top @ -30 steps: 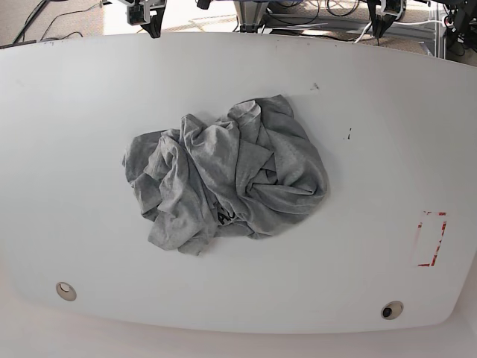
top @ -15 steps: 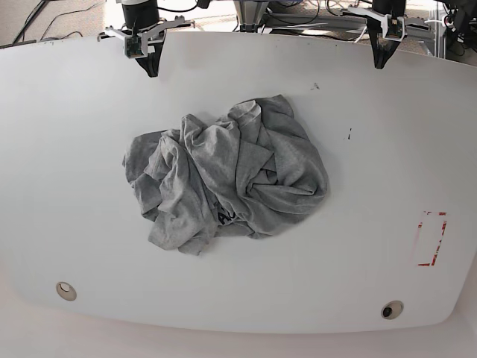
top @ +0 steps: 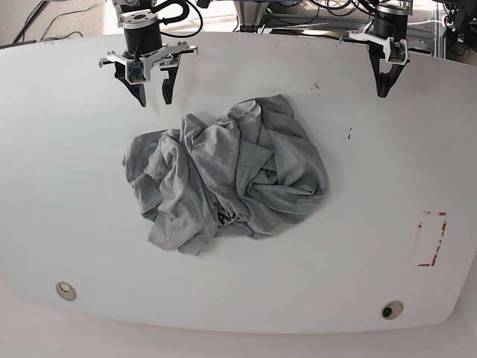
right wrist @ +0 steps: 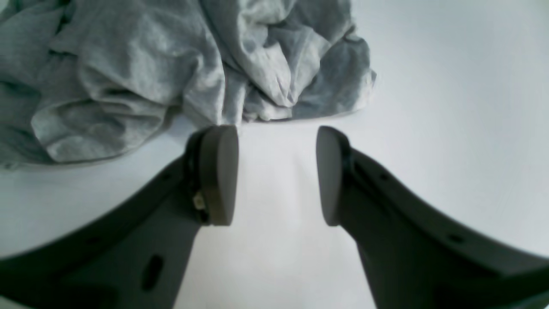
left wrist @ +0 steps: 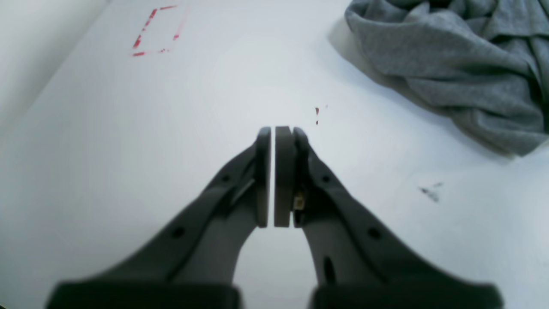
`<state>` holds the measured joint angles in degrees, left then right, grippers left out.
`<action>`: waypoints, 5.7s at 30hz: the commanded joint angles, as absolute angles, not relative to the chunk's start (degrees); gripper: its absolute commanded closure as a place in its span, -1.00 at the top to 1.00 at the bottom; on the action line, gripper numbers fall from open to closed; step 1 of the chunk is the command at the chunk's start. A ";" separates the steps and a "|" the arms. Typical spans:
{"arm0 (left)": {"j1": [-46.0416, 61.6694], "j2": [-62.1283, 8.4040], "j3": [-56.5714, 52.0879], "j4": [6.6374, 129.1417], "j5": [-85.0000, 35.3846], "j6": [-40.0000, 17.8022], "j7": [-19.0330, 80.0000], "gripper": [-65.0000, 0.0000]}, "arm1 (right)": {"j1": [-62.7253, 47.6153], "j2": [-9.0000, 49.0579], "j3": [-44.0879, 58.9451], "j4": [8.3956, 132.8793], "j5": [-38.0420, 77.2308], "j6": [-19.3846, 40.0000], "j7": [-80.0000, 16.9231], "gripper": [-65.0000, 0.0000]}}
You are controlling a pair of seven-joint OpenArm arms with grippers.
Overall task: Layout the t-shirt on the table in an organized manner, then fold the t-shirt properly
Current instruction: 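Lower both open grippers toward the crumpled grey t-shirt, then close the right gripper on a fold of the grey t-shirt, then drag the grasped shirt fabric away with the right gripper, then grasp another edge of the shirt with the left gripper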
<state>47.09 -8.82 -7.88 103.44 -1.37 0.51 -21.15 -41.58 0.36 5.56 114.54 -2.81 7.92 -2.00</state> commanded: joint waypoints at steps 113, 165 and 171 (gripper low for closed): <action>26.15 -10.42 -0.66 101.41 -1.36 0.75 -7.34 0.14 | 7.69 17.27 12.09 116.53 4.44 18.33 -32.84 -1.00; 29.14 -9.01 20.97 98.59 -10.95 0.75 2.68 0.15 | 14.29 21.49 12.35 114.95 4.53 18.42 -37.67 -1.00; 26.33 -8.75 20.97 94.99 -11.03 0.75 2.68 0.15 | 14.20 21.41 12.35 114.95 4.53 18.42 -37.67 -1.00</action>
<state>26.61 -8.88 20.93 94.80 -10.83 1.06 3.84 13.04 20.62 11.97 114.15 4.34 18.94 -39.35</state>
